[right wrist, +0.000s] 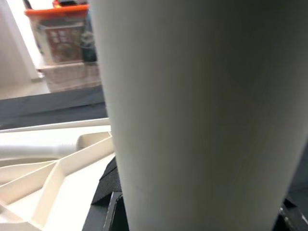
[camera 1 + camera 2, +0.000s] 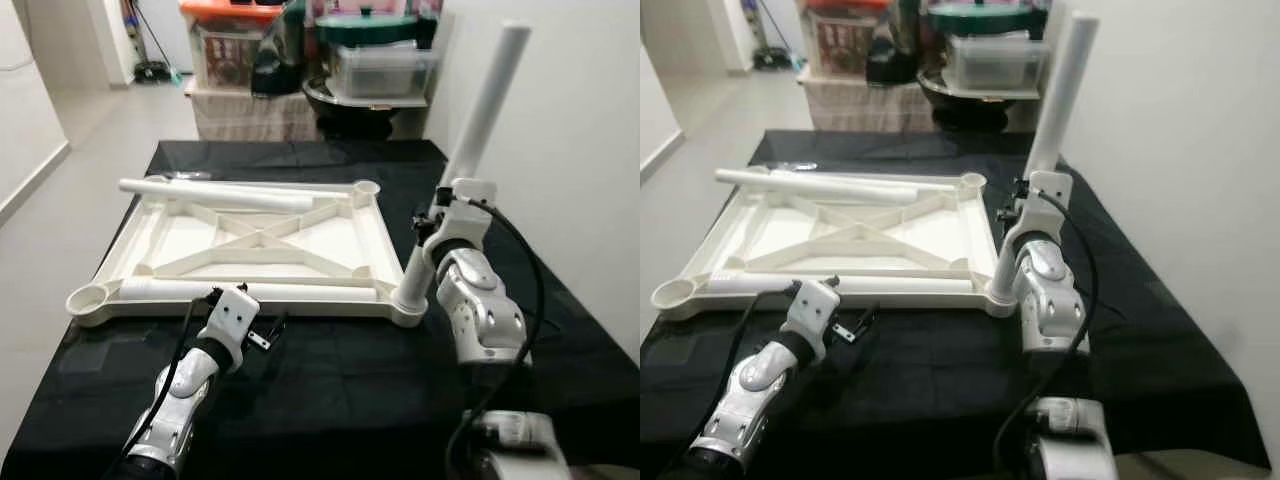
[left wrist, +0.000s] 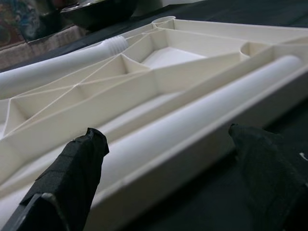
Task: Building children table
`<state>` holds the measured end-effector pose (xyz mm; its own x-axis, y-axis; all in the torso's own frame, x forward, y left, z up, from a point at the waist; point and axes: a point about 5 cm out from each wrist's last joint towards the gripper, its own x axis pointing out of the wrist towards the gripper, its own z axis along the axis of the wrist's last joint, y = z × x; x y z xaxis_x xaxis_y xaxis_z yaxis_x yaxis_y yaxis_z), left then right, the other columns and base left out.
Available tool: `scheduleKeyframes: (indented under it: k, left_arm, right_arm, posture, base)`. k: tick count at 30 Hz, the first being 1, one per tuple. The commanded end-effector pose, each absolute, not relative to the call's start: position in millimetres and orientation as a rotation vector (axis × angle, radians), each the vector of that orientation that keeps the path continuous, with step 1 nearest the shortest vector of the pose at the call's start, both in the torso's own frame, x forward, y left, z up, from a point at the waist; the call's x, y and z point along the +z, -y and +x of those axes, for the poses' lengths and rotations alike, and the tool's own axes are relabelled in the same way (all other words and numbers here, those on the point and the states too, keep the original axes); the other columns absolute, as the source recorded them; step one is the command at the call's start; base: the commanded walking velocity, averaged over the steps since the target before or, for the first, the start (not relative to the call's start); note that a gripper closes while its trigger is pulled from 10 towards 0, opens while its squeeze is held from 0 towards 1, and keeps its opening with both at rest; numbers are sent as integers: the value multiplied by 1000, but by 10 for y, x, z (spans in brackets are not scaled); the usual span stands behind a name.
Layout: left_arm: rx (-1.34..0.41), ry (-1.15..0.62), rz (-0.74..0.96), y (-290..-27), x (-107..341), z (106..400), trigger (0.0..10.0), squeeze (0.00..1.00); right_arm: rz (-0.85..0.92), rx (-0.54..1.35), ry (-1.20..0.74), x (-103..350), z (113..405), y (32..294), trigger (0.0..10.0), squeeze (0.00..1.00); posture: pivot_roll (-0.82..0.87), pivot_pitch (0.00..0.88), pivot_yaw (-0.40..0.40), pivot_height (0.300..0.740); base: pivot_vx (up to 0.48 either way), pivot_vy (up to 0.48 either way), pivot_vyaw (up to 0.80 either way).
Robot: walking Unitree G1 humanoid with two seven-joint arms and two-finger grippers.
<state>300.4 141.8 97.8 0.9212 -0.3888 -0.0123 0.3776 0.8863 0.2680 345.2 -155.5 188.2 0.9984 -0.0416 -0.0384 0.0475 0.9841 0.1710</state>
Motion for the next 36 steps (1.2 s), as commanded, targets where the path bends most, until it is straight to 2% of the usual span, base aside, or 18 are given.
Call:
scheduleKeyframes:
  k: [1,2,3,7,8,11,13,18,19,21,22,30,31,32,33,34,35,36]
  left_arm:
    - [-418,42,276,-1368,984,3026,10000,0]
    - [-418,42,276,-1367,985,3029,10000,0]
    - [-417,43,276,-1367,986,3031,10000,0]
    - [-414,43,275,-1375,982,3026,10000,0]
    - [-414,42,274,-1376,978,3020,10000,0]
    - [-414,41,273,-1377,974,3014,10000,0]
    - [-413,41,275,-1386,977,3015,10000,0]
    - [-414,43,278,-1386,987,3027,10000,0]
    - [-413,44,278,-1385,991,3030,10000,0]
    - [-413,44,278,-1385,991,3030,10000,0]
    - [-413,46,279,-1384,995,3032,10000,0]
    - [-410,41,281,-1405,981,2999,10000,0]
    - [-411,40,281,-1409,979,2998,10000,0]
    - [-413,40,281,-1404,982,3003,10000,0]
    - [-413,40,281,-1404,982,3003,10000,0]
    - [-415,41,281,-1395,986,3009,10000,0]
    - [-415,41,281,-1395,986,3009,10000,0]
    - [-418,42,281,-1376,988,3013,10000,0]
  right_arm:
    - [231,-4,-205,1528,3400,1513,10000,659]
    - [236,-4,-186,1563,3407,1539,10000,659]
    - [246,16,-145,1635,3437,1565,10000,1000]
    - [270,149,-42,1921,3568,1621,10000,1000]
    - [257,240,-12,2068,3630,1668,10000,0]
    - [224,422,61,2355,3628,1719,10000,0]
    - [198,737,194,2824,3446,1660,10000,0]
    - [72,893,233,2876,3345,1577,10000,0]
    - [43,941,188,2789,3337,1524,6941,0]
    - [43,941,188,2789,3337,1524,6941,0]
    - [37,975,145,2720,3337,1483,0,0]
    - [29,1027,-38,2395,3252,1313,0,0]
    - [35,881,-94,2300,3353,1318,0,0]
    - [82,592,-159,2171,3539,1421,0,0]
    - [82,592,-159,2171,3539,1421,0,0]
    - [122,308,-225,2029,3666,1545,0,0]
    - [122,308,-225,2029,3666,1545,0,0]
    - [177,54,-281,1853,3679,1680,0,0]
  posture:
    - [-5,0,-60,740]
    - [-5,0,-60,740]
    - [-7,0,-60,740]
    - [-7,0,-61,740]
    - [-7,0,-60,740]
    - [-1,0,-63,740]
    - [-2,0,-60,740]
    - [-1,0,-62,740]
    - [2,0,-64,740]
    - [2,0,-64,740]
    - [10,0,-68,740]
    - [8,0,-61,740]
    - [3,0,-58,740]
    - [0,0,-57,740]
    - [0,0,-57,740]
    - [0,0,-57,740]
    - [0,0,-57,740]
    - [3,0,-60,740]
  base:
    - [0,0,0]
    - [0,0,0]
    - [0,0,0]
    - [0,0,0]
    - [0,0,0]
    - [0,0,0]
    - [0,0,0]
    - [0,0,0]
    - [0,0,0]
    - [0,0,0]
    - [0,0,0]
    - [0,0,0]
    - [0,0,0]
    - [0,0,0]
    - [0,0,0]
    - [0,0,0]
    - [0,0,0]
    - [0,0,0]
